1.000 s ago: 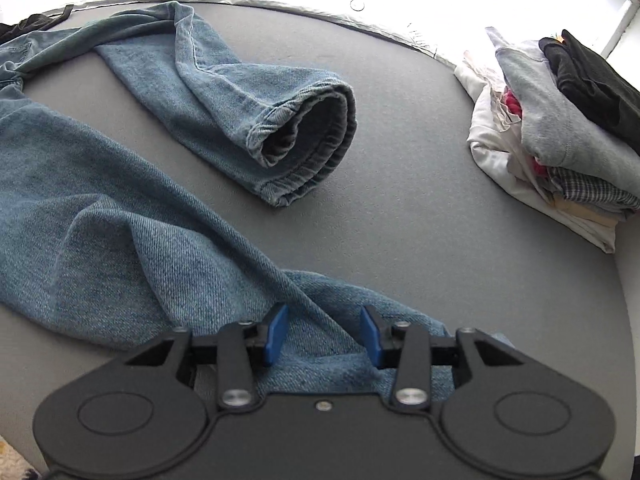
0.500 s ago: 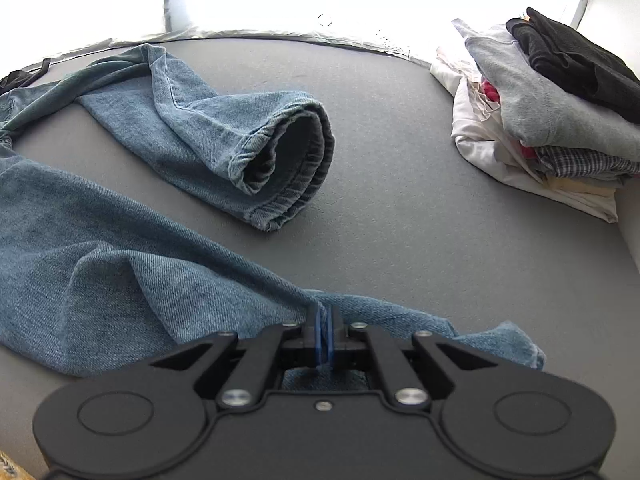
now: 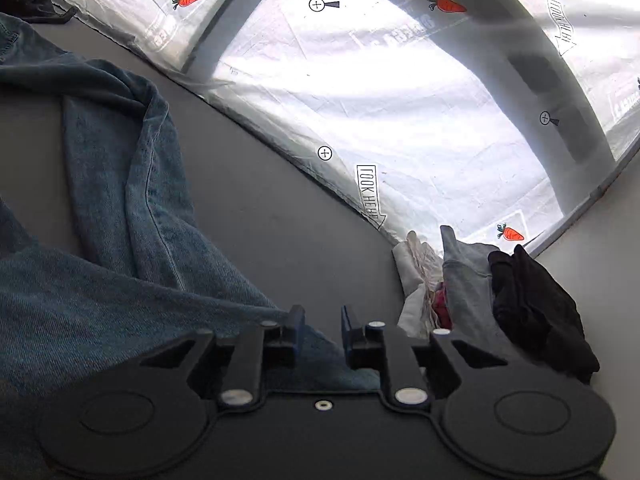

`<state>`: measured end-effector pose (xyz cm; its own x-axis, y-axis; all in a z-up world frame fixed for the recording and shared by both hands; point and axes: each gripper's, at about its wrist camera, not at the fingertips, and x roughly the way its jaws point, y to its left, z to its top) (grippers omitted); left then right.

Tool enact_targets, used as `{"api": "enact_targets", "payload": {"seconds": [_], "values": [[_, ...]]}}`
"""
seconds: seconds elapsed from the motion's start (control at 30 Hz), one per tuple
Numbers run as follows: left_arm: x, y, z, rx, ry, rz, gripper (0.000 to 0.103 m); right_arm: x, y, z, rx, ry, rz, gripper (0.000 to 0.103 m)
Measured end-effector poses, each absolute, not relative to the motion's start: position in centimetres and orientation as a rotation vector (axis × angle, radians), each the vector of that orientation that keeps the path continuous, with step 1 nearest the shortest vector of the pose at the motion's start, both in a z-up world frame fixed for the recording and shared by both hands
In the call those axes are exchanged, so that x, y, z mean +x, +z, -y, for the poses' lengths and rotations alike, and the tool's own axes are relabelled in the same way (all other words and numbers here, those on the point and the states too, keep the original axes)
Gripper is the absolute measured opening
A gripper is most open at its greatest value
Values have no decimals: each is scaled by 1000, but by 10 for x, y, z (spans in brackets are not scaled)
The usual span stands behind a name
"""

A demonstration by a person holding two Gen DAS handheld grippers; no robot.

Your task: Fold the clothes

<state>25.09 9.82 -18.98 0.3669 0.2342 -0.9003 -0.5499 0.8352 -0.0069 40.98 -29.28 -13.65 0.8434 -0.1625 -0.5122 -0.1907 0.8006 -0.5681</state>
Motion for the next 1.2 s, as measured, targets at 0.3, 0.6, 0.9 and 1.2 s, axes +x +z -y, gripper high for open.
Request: {"api": "enact_targets", "payload": {"seconds": [0.3,0.6,0.9,1.2], "values": [[249,-191,-96,-330,524,-1069,103,355,-149,374,-42,-256,-736,46],[250,-192,-98,-330,524,-1070,103,333,-195,471,526,-468,-818,46],[250,-193,-97,-325,519,-1066,103,340,-196,473,557,-458,-740,6],[249,-194,-95,-319,514,-1059,103,320,-91,423,156,-440,-474,2]]}}
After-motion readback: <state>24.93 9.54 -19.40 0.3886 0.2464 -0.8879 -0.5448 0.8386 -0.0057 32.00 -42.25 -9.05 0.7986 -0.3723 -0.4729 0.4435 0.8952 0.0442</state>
